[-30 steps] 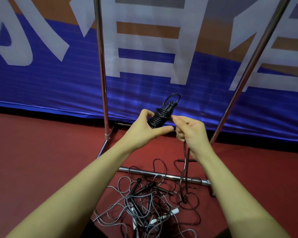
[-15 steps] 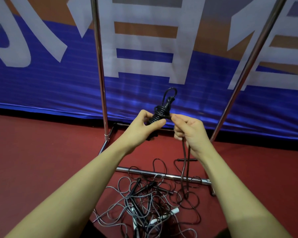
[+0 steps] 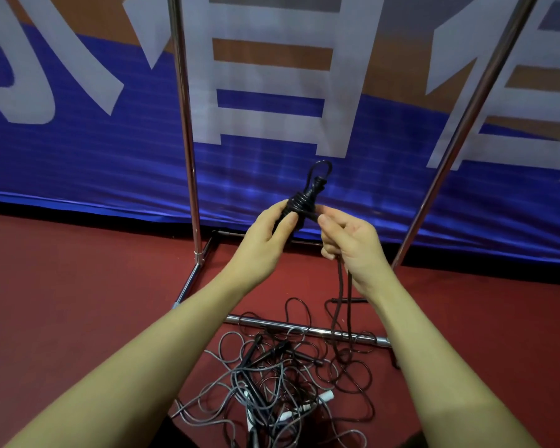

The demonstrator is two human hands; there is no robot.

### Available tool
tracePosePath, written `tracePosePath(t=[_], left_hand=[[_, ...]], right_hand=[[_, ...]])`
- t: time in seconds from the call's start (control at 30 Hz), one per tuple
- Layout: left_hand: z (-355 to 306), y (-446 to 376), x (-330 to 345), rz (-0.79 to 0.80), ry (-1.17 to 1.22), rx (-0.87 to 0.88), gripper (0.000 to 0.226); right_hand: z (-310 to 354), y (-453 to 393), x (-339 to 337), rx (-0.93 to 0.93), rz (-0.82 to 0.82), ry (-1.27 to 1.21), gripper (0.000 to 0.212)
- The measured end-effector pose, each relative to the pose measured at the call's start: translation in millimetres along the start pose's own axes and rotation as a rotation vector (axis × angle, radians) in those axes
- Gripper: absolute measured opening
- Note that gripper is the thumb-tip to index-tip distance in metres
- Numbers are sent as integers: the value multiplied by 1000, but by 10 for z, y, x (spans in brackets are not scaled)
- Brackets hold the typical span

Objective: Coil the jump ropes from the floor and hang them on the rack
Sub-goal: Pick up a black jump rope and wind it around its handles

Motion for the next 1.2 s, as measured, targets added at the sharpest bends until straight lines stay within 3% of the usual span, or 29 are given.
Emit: tracePosePath(t=[0.1,0.27,0.43,0.53,0.6,0.7,0.83,0.93,1.0,1.07,1.2], left_hand=[[-27,16,21,8,33,-14,22],[-38,21,30,-75,55,-53,23],[-143,68,64,-204,-134,-59,27],[-167,43,57,-216,-40,-112,29],[-116,-18,76,-125,215,-219,39],[-85,-40,140,154,589,-371,55],[-86,21,166,412,672,-481,58],[-85,48,138,472,656,-442,44],[-91,49,113,440,645,-399,26],[-57,21,58,306,609,-383,27],[-68,8,-25,1,291,-188,12]], right_hand=[[-21,0,7,14,20,6,24],[17,14,115,10,55,12,55],[-29,21,129,11,1,-44,53],[-48,25,104,12,-21,-140,41],[-33,18,82,-9,-27,-176,30],[10,8,80,-32,-18,-189,15],[59,-2,71,-45,18,-131,12],[63,12,75,-19,16,-76,12],[61,24,56,-9,-31,-50,18],[69,28,41,-11,-74,-25,20],[69,17,9,2,-135,-38,19]])
Point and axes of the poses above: each hand's wrist, its own y-axis away from the middle knuckle, its own x-axis out of the palm, z = x × y, the point moved 5 cm from there along -y, towards the middle knuckle, and after that the axes turned 12 degrees about -x, right-handed, at the moved point
